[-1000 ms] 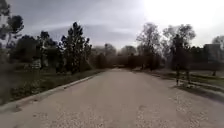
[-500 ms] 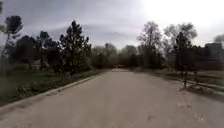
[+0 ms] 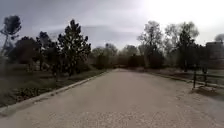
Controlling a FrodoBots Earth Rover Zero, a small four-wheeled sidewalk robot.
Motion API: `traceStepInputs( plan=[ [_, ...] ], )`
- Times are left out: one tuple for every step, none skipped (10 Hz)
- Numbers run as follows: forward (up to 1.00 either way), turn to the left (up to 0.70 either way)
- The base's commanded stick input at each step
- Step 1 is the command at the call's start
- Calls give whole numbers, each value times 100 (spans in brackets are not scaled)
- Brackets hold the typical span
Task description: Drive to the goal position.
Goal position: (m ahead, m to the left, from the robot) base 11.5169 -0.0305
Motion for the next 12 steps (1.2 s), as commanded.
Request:
traceStepInputs(
  plan=[
    [70,0],
    [70,0],
    [70,0],
    [70,0],
    [70,0],
    [70,0],
    [70,0],
    [70,0],
    [70,0],
    [70,0],
    [70,0],
    [70,0]
  ],
)
